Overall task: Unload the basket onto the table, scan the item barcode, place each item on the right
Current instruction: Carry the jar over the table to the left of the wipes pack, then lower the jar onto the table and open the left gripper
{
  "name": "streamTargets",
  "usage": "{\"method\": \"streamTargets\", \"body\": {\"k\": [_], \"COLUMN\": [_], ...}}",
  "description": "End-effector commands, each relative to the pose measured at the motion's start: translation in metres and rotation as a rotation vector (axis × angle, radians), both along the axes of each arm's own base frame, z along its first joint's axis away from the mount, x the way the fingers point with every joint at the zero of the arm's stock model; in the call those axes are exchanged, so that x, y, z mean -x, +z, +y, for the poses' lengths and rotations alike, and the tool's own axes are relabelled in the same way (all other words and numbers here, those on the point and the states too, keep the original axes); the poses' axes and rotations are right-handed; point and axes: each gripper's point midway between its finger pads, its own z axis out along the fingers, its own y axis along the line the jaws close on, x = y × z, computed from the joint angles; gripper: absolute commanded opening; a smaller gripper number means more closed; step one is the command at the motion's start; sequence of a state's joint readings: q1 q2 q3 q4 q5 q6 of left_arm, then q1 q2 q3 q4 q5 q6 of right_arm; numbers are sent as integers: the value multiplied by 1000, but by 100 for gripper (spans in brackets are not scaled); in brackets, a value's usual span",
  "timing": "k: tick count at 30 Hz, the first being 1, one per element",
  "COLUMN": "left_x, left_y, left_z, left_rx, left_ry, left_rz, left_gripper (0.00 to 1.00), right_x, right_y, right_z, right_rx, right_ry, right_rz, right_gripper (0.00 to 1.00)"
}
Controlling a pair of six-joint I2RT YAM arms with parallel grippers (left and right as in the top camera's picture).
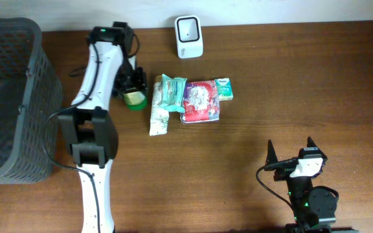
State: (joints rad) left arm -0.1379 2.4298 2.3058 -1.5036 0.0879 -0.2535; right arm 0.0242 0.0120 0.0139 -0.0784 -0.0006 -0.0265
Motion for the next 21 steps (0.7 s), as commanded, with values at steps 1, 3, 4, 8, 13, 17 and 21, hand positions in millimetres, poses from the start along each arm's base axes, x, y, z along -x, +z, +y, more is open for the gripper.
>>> {"method": "streamTargets", "body": {"k": [1,3,4,8,13,17,21], "left_x": [3,-2,-4,-16,-9,8,12], "left_y": [4,3,4,3,-11,-31,-36], "left_z": [-37,-39,-39,-37,-35,-29,-28], "left_rx": [-15,-97,-130,-153,-162,-180,-183], "left_ry": [-100,-123,-110,-94,-93,-100,-101], "left_rz": [-28,-65,-80,-131,-87,-10,4], "left_gripper": [65,65,65,65,67,72,77], "right_x": [0,0,0,0,0,0,0], "right_y": [-4,-4,-4,-4,-4,-4,-4], "right_z": [1,1,1,1,1,1,1], "right_rx": [-7,-7,-7,-7,-7,-7,-7], "right_ry": [3,3,3,3,3,3,3], "right_rz": [6,6,6,6,6,6,6], "right_gripper": [99,98,99,99,99,99,99]}}
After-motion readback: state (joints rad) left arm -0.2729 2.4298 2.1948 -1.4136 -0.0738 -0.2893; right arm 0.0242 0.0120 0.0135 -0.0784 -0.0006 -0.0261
